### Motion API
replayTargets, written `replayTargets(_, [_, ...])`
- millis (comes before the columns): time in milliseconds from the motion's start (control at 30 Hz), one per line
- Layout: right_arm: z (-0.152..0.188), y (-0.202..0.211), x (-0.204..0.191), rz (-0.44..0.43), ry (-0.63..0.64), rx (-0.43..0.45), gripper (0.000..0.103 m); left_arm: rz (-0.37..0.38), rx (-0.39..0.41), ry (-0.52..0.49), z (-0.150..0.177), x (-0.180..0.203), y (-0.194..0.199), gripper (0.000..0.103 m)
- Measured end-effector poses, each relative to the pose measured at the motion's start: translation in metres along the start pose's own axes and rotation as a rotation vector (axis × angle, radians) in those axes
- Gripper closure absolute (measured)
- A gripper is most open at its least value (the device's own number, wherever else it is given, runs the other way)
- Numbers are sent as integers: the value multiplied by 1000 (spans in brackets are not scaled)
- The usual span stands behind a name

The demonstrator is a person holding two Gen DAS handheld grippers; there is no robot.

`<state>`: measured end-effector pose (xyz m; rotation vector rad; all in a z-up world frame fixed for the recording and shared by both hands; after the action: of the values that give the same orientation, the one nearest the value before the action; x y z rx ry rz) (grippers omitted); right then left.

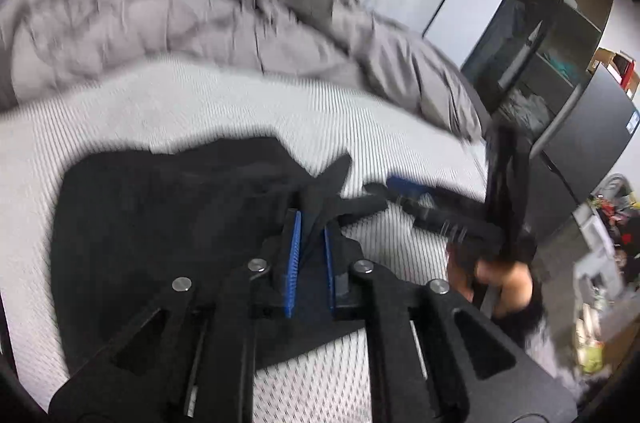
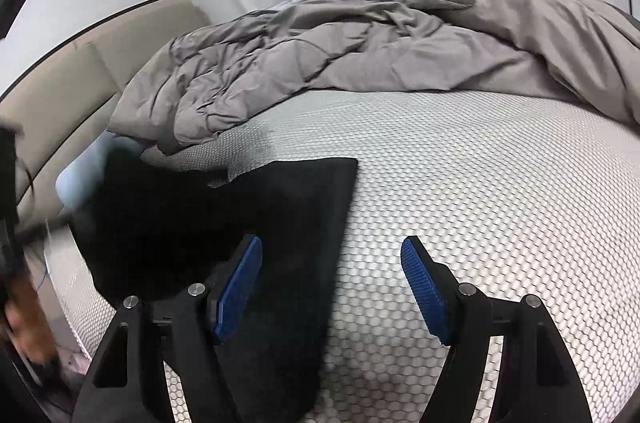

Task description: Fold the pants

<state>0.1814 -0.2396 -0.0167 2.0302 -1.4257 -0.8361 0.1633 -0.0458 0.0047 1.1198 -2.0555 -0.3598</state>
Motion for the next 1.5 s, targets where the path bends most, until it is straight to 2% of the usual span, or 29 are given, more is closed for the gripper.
replayTargets(67, [0,1,1,-13,2,-4,30,-21,10,28,12,-17,1,86])
replayTargets(100, [1,1,-1,-25,5,-10,30,-52,27,44,15,-29,6,71])
replayTargets(133, [2,-1,-4,-43,12,-23,30,-67,44,61,22,-38,11,62])
replayTargets(167, [3,-4,-7,-62,20,-38,30,-83,82,113,24,-52,20,47])
replayTargets(200, [4,-7,-11,-84,20,-52,30,-76,102,143,25,-56,24,38])
replayTargets(233, [6,-9,-15,-100,19,-65,30,-49,122,170,26,-61,31,37])
replayTargets(300, [6,-13,-22,-126,18,-78,30,-11,115,151,31,-65,50,37])
replayTargets(433, [6,-25,-33,-220,-28,-136,30,-66,174,103,31,-75,70,27])
replayTargets(600, [22,-43,-45,-368,-89,-267,30,-188,150,167,40,-114,71,27])
replayTargets(633, [28,-48,-49,-407,-105,-301,32,-209,141,179,43,-123,69,27])
replayTargets(700, [33,-56,-51,-454,-162,-304,38,-227,132,196,44,-135,62,27])
replayTargets(767, [33,-63,-51,-486,-218,-309,45,-235,124,204,45,-142,60,27])
replayTargets(867, [38,-78,-58,-463,-241,-361,55,-232,120,201,47,-146,58,27])
replayTargets(900, [40,-83,-62,-443,-227,-377,64,-236,120,195,46,-146,57,27])
replayTargets(967, [40,-82,-71,-417,-191,-367,74,-244,122,182,44,-144,58,27])
replayTargets(1000, [36,-73,-76,-415,-169,-332,93,-246,125,177,44,-143,59,27])
replayTargets(1033, [33,-65,-77,-414,-159,-302,96,-246,126,173,43,-140,61,27])
replayTargets(1100, [22,-36,-83,-445,-122,-215,96,-247,130,166,42,-139,63,27])
replayTargets(1167, [21,-17,-89,-445,-74,-195,96,-249,124,156,42,-137,62,27])
replayTargets(1233, [31,-15,-94,-439,-38,-233,96,-254,112,140,43,-134,60,27])
replayTargets(1300, [51,-35,-94,-391,-3,-319,96,-266,99,128,44,-134,56,27])
replayTargets(1367, [75,-60,-81,-259,36,-398,93,-268,83,126,47,-132,50,27])
replayTargets(1400, [79,-65,-78,-272,26,-400,92,-268,78,126,47,-131,48,27])
replayTargets(1467, [73,-58,-73,-296,0,-385,83,-258,67,117,48,-126,42,27])
replayTargets(1500, [68,-53,-70,-284,-4,-366,66,-254,62,109,48,-123,39,27])
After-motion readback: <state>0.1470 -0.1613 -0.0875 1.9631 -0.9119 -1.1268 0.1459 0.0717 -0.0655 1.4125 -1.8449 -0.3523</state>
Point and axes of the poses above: each gripper's, at about its wrist camera, not at the fingertips, and y roughly against the way its jaws point, x to its right, z to its underside, the point moved 3 cm from there along -y, roughly the way its jaws point, and after that the axes turned 6 degrees about z, right-handed, at the moved point
